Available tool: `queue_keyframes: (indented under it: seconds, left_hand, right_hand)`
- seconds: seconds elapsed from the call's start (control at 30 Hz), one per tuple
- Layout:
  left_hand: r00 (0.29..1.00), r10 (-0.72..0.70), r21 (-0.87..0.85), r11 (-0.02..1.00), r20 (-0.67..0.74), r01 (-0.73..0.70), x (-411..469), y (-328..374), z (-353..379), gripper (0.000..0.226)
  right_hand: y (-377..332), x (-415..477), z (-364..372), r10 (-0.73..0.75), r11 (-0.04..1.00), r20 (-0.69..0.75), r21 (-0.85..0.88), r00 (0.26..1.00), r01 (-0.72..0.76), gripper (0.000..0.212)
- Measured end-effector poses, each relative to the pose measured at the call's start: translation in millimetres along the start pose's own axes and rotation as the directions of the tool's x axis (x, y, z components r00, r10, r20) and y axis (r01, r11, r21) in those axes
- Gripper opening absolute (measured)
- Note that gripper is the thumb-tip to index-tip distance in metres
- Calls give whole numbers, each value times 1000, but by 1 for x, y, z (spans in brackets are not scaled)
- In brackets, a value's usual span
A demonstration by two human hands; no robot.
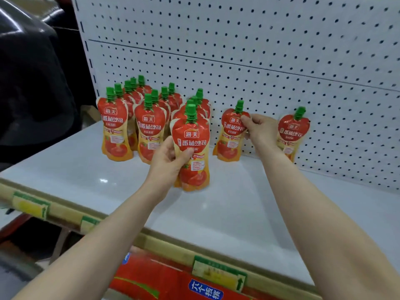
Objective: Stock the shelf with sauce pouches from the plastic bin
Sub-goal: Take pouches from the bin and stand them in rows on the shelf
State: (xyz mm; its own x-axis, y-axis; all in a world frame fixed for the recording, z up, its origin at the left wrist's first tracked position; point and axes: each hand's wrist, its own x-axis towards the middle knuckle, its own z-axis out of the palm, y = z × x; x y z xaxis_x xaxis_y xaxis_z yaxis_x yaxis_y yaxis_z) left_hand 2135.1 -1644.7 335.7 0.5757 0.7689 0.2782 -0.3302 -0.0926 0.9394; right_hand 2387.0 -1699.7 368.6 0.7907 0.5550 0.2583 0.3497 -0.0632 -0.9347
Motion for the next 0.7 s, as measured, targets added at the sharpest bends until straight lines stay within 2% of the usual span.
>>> queue_keyframes:
  seconds: [0.07, 0.37, 0.5, 0.6, 0.67, 0.7]
  left_hand:
    - [1000, -1, 8, 1000, -2, 1, 1, -3, 2, 29]
    - [999, -34, 16, 999, 8, 34, 1, -11, 6, 39]
    - [999, -54, 13, 998, 7, 54, -1, -13, 9, 34]
    - [998, -63, 11, 998, 22, 63, -4, -16, 12, 35]
    - [997, -71, 11, 997, 31, 70, -6, -17, 16, 31]
    - [997, -69, 9, 998, 39, 69, -6, -17, 19, 30]
  right_hand:
    - [0, 9, 6, 7, 1000, -10, 5, 1000, -7, 19]
    - [0, 18, 15, -56, 995, -80, -82, 995, 49, 26]
    - [0, 17, 13, -97, 990, -53, -112, 994, 90, 12]
    - [-10, 3, 3, -140, 977, -99, -176, 985, 121, 30]
    - [-25, -18, -6, -164, 977, -118, -159, 979, 144, 21]
    - [-33, -31, -10, -138, 986, -69, -102, 988, 130, 15]
